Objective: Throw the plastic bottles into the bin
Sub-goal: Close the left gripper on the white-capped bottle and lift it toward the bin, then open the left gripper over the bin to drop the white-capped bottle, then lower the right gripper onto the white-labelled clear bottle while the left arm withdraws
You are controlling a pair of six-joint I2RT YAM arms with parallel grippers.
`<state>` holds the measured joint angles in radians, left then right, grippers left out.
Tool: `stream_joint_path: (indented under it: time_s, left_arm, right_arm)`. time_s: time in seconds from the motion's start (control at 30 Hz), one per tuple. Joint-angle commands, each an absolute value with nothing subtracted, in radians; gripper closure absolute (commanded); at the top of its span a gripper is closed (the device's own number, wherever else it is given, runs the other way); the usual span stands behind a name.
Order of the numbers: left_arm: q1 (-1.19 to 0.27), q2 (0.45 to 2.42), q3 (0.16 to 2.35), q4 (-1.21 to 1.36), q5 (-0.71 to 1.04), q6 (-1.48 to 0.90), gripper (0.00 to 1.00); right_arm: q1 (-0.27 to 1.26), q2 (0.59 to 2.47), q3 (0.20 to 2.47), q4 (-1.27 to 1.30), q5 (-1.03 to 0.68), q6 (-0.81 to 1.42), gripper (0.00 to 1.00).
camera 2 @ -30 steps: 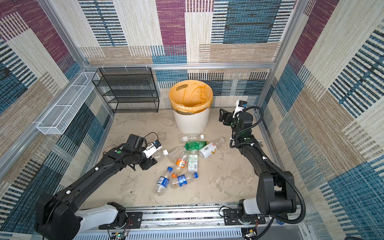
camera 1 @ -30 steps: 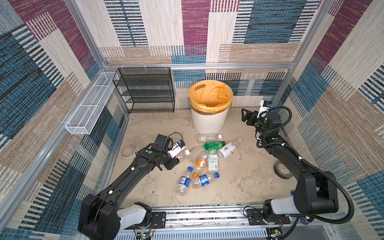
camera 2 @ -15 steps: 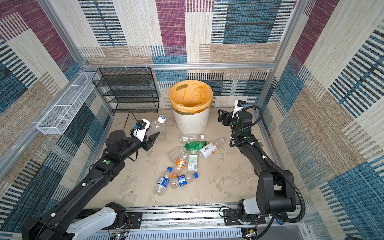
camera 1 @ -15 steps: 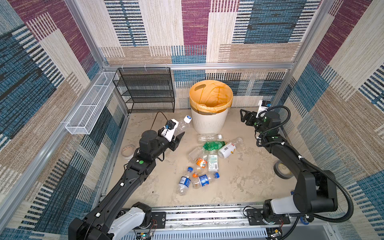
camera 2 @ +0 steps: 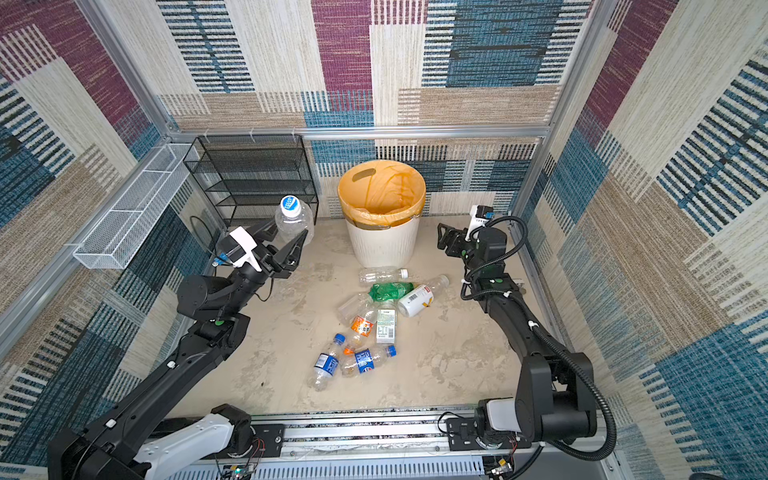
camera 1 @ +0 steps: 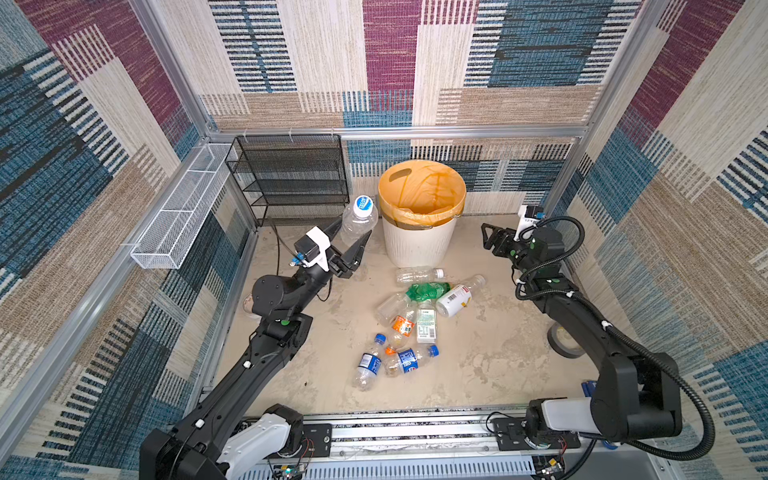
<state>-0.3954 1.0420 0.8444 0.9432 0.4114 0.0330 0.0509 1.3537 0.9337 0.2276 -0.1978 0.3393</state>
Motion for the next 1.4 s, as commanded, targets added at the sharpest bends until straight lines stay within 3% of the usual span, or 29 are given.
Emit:
stream_joint_path:
  time_s: [0.0, 0.2, 0.27, 0.37, 0.43, 0.53, 0.7, 1.07, 1.23, 1.37]
  left_arm:
    - [-0.395, 1.062, 0.892, 1.141, 0.452, 0.029, 0.42]
    - [-0.395, 1.307, 1.197, 1.055, 0.440, -0.082, 0.44]
    - [-0.394, 1.455, 1.424, 0.810, 0.445, -0.146, 0.40]
    - [-0.396, 1.720, 1.900, 0.196, 0.504, -0.149, 0.34]
    - [-0.391, 1.835, 2.091, -0.014, 0.499, -0.140, 0.29]
    - [-0.390, 1.836, 2.065, 0.042, 0.463, -0.161, 0.17]
    - [-0.385, 1.788, 2.019, 0.073, 0.429, -0.139, 0.08]
    - [-0.336, 1.660, 1.889, -0.027, 0.408, -0.078, 0.07]
    - [-0.307, 1.625, 1.867, -0.210, 0.349, -0.030, 0.07]
    - [-0.261, 1.535, 1.692, -0.221, 0.312, -0.062, 0.08]
  right_arm:
    - [0.052, 1.344, 0.930, 0.242, -0.188, 0.354, 0.14]
    - [0.052, 1.331, 0.900, 0.275, -0.198, 0.381, 0.14]
    - [0.053, 1.330, 0.889, 0.289, -0.210, 0.393, 0.15]
    - [0.057, 1.323, 0.881, 0.294, -0.226, 0.403, 0.15]
    - [0.060, 1.310, 0.872, 0.288, -0.227, 0.398, 0.16]
    - [0.061, 1.288, 0.852, 0.279, -0.211, 0.387, 0.16]
    - [0.061, 1.288, 0.849, 0.274, -0.220, 0.381, 0.16]
    - [0.072, 1.313, 0.850, 0.182, -0.229, 0.422, 0.16]
    - [0.098, 1.349, 0.893, -0.025, -0.137, 0.463, 0.16]
    - [0.170, 1.402, 0.940, -0.198, -0.029, 0.491, 0.15]
